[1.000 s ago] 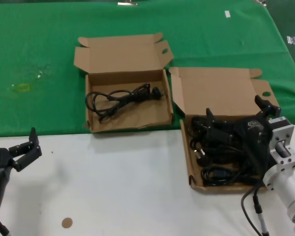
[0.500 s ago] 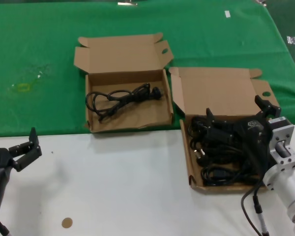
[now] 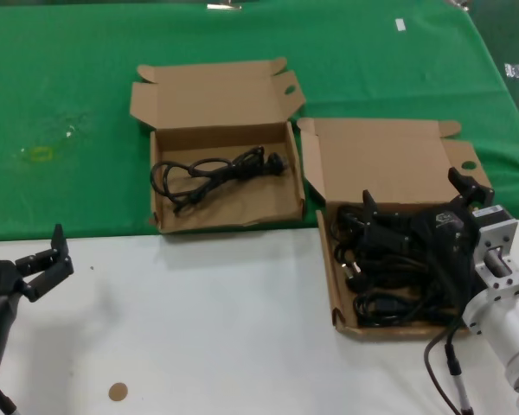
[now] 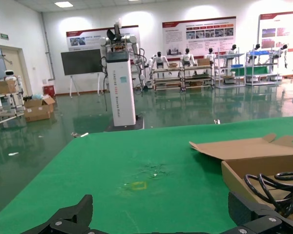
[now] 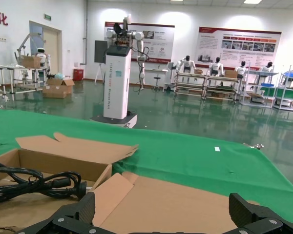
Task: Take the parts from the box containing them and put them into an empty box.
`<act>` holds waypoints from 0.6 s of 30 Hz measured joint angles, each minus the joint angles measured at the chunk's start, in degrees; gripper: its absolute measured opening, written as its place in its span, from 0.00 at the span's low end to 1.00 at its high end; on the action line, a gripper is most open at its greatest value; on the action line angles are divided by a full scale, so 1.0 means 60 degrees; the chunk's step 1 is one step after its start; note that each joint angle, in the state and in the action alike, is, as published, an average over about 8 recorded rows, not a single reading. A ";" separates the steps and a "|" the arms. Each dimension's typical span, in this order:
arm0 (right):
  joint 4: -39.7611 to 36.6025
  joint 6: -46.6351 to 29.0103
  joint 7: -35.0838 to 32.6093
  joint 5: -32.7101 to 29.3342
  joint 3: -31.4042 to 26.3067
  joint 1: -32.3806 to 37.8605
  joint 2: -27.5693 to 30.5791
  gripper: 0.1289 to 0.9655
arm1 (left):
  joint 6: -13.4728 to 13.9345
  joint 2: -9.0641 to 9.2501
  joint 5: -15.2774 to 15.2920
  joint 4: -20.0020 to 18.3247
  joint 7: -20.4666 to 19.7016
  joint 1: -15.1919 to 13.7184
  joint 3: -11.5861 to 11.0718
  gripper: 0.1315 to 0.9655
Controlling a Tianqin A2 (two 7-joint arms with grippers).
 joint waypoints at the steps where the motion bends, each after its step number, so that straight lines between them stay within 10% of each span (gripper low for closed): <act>1: 0.0000 0.0000 0.0000 0.0000 0.0000 0.0000 0.0000 1.00 | 0.0000 0.0000 0.0000 0.0000 0.0000 0.0000 0.0000 1.00; 18: 0.0000 0.0000 0.0000 0.0000 0.0000 0.0000 0.0000 1.00 | 0.0000 0.0000 0.0000 0.0000 0.0000 0.0000 0.0000 1.00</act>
